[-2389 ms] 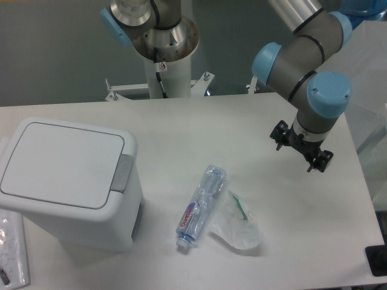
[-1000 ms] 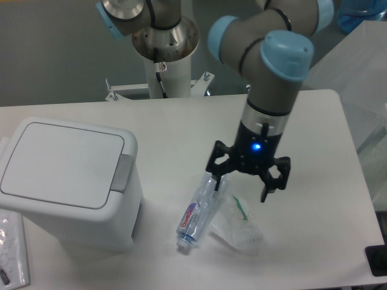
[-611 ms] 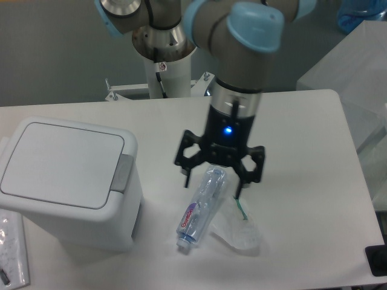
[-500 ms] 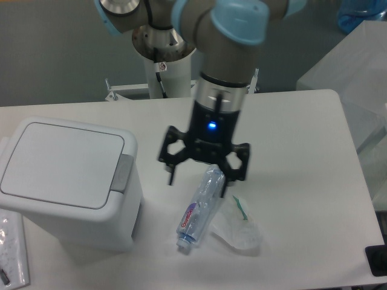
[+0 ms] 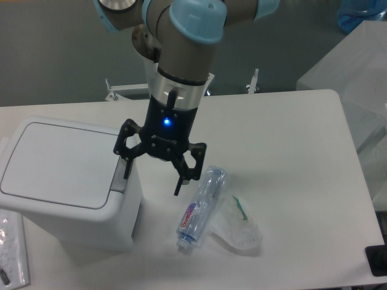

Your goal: Open the trash can

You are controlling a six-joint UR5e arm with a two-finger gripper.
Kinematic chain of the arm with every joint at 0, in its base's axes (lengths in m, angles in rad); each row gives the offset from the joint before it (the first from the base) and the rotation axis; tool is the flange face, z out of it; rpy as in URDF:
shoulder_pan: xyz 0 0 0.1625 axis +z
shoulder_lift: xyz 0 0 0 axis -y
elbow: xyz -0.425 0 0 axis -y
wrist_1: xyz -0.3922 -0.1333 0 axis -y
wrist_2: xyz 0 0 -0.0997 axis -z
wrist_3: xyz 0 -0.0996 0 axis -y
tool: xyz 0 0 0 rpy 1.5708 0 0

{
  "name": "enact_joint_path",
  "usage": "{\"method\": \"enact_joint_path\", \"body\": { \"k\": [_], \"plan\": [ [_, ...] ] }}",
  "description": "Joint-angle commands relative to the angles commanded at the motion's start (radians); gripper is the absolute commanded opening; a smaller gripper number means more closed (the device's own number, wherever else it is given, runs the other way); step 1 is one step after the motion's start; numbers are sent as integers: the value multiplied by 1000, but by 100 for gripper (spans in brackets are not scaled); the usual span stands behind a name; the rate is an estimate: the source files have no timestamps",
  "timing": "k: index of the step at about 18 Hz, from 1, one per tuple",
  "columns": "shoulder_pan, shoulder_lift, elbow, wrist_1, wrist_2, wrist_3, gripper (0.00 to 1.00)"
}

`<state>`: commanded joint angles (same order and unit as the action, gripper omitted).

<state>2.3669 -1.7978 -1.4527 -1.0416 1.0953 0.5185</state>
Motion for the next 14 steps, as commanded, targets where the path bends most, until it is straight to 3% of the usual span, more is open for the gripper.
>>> {"method": "enact_joint_path", "body": {
  "k": [14],
  "plan": [
    [0,9,-40,9,8,9,100]
  ]
}}
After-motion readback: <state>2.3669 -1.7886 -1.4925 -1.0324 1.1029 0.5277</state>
